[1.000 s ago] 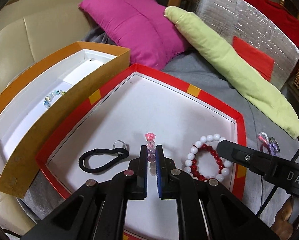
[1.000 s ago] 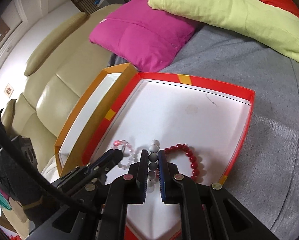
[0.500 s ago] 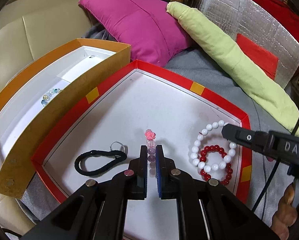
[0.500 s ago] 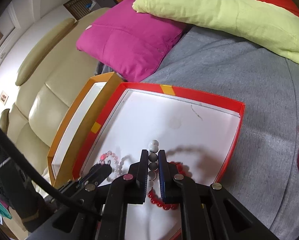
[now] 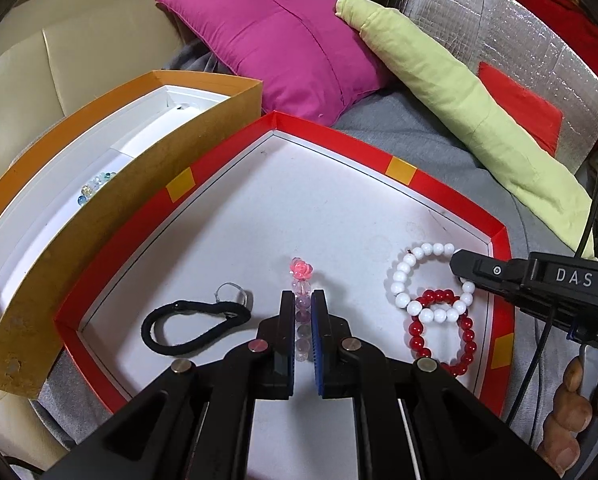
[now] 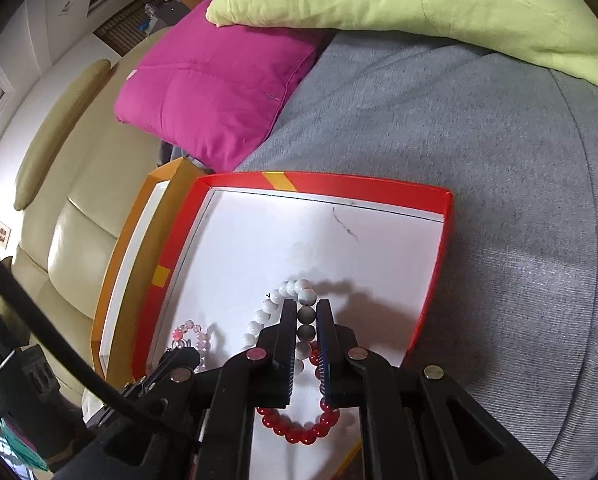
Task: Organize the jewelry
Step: 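Lower both bracelets into the red box tray and open both grippers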
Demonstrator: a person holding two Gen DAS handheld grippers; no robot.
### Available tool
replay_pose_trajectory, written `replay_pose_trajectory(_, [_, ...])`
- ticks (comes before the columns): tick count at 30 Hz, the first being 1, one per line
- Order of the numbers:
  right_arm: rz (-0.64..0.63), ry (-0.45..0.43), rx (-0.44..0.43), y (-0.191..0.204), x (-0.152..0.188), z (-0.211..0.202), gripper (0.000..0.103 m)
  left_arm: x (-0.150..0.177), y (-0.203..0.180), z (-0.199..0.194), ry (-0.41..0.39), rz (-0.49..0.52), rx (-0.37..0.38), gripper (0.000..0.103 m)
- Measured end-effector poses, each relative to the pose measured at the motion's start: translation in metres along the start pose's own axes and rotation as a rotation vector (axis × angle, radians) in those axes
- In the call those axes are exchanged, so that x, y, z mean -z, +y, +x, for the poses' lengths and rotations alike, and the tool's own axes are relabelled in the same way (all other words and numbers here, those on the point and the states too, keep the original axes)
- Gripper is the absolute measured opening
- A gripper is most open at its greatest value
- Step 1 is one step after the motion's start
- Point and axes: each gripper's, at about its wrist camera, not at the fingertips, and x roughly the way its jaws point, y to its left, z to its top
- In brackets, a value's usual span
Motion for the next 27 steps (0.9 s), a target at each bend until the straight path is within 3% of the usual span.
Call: replay_pose_trajectory(27, [-0.008, 0.014, 0.036, 0.005, 0.001, -0.005, 0.014, -0.004, 0.000, -0.019, -0.027, 0.007, -0.022, 0.008])
